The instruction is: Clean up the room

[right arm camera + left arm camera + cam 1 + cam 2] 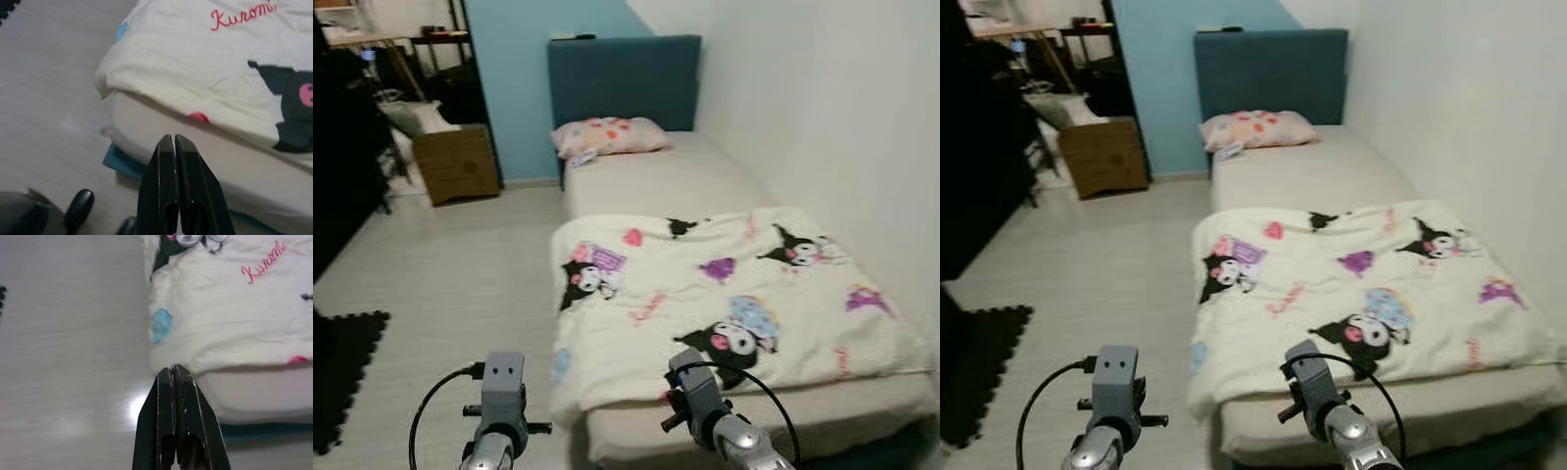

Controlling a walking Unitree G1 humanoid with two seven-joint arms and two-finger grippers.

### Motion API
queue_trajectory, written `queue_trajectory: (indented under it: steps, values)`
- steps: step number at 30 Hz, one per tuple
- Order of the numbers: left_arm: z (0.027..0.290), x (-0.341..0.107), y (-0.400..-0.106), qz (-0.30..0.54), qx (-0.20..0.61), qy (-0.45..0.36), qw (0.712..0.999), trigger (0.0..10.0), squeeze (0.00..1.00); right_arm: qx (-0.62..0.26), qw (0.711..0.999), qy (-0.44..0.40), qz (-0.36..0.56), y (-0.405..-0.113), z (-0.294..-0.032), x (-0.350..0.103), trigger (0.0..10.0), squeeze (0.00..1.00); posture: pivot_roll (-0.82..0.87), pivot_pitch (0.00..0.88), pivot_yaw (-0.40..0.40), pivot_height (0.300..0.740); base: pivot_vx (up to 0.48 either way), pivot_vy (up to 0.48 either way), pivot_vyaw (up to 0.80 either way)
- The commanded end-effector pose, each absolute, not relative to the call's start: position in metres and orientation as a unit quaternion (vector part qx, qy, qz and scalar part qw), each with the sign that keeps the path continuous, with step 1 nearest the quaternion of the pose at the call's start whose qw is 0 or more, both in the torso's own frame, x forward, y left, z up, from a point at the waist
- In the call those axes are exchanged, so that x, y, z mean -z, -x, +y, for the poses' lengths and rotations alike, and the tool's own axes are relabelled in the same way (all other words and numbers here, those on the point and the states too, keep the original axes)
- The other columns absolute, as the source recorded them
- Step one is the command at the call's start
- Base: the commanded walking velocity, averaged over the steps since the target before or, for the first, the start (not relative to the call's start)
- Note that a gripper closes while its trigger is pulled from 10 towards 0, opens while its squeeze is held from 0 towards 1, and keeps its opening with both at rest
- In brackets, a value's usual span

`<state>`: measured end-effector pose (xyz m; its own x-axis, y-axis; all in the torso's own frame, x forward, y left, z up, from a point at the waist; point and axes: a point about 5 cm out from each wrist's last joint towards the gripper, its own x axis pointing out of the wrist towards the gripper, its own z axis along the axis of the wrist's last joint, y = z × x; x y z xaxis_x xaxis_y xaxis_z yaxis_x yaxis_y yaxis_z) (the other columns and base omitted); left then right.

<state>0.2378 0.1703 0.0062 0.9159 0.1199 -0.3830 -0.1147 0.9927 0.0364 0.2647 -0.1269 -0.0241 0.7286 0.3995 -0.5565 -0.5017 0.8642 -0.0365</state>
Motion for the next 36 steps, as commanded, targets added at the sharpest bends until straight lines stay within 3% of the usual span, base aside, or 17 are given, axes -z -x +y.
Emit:
queue_trajectory:
  steps: [1, 19, 28, 36]
  values:
    - [0.17, -0.006, -0.237, 0.197, -0.06, -0.006, 0.978, 10.0, 0.0, -0.244, 0.923, 0.098, 0.28, -0.264, -0.129, 0.025, 10.0, 0.0, -0.08, 0.0, -0.024, 0.74, 0.0, -0.446, 0.0]
    - [0.17, -0.006, -0.239, 0.196, -0.059, -0.008, 0.979, 10.0, 0.0, -0.241, 0.926, 0.097, 0.275, -0.265, -0.13, 0.024, 10.0, 0.0, -0.08, 0.0, -0.021, 0.74, 0.0, -0.437, 0.0]
    - [0.178, -0.005, -0.237, 0.203, -0.084, 0.004, 0.976, 10.0, 0.0, -0.241, 0.927, 0.096, 0.271, -0.266, -0.129, 0.023, 10.0, 0.0, -0.09, 0.0, -0.018, 0.74, 0.0, 0.32, 0.0]
    - [0.183, -0.009, -0.239, 0.183, -0.095, -0.01, 0.978, 10.0, 0.0, -0.241, 0.929, 0.091, 0.266, -0.268, -0.127, 0.021, 10.0, 0.0, -0.09, 0.0, -0.012, 0.74, 0.0, 0.0, 0.0]
